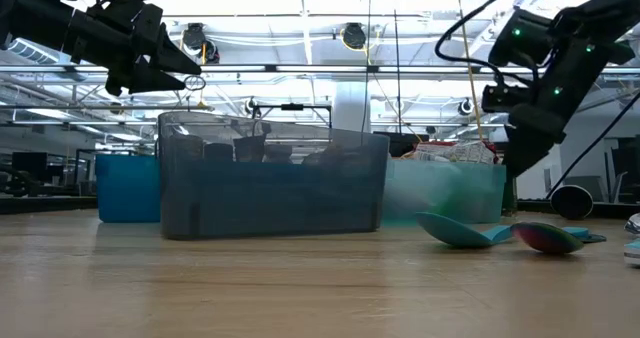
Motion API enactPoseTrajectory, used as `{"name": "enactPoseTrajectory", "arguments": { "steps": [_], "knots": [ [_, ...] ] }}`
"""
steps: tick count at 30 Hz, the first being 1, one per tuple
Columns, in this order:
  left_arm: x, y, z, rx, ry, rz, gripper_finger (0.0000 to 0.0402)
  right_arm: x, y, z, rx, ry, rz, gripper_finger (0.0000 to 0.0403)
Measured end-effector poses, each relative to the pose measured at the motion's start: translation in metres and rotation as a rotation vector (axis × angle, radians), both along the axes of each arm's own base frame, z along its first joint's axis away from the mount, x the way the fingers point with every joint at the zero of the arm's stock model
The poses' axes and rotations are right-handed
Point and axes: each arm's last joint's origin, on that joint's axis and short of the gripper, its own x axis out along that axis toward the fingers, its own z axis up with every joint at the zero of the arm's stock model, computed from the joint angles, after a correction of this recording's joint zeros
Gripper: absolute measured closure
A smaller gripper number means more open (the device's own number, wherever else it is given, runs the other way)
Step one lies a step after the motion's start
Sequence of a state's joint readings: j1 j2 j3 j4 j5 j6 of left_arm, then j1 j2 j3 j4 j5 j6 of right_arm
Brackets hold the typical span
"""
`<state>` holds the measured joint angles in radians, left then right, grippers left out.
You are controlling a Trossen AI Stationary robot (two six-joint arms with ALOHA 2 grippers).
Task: Pick & Place Food Item
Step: Put the green seasoning bottle into the blue bin
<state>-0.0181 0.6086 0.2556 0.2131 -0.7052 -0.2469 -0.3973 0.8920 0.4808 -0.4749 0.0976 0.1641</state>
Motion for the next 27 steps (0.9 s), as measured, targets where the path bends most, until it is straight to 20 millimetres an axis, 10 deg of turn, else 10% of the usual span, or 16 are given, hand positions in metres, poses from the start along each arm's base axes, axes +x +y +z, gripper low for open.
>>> {"name": "enactPoseTrajectory", "arguments": {
  "steps": [10, 18, 27],
  "knots": [
    [0.0, 0.0, -0.001, 0.006, 0.011, -0.001, 0.0105, 0.0, 0.001, -0.003, 0.027, -0.037, -0.08, 0.0211],
    [-0.001, 0.001, 0.0, 0.031, 0.021, 0.041, 0.0105, 0.002, 0.005, 0.0, -0.135, -0.014, -0.15, 0.0216],
    [0.001, 0.0, 0.007, -0.012, -0.085, -0.001, 0.0105, 0.006, 0.013, 0.053, -0.316, -0.212, -0.141, 0.0216]
  ]
}}
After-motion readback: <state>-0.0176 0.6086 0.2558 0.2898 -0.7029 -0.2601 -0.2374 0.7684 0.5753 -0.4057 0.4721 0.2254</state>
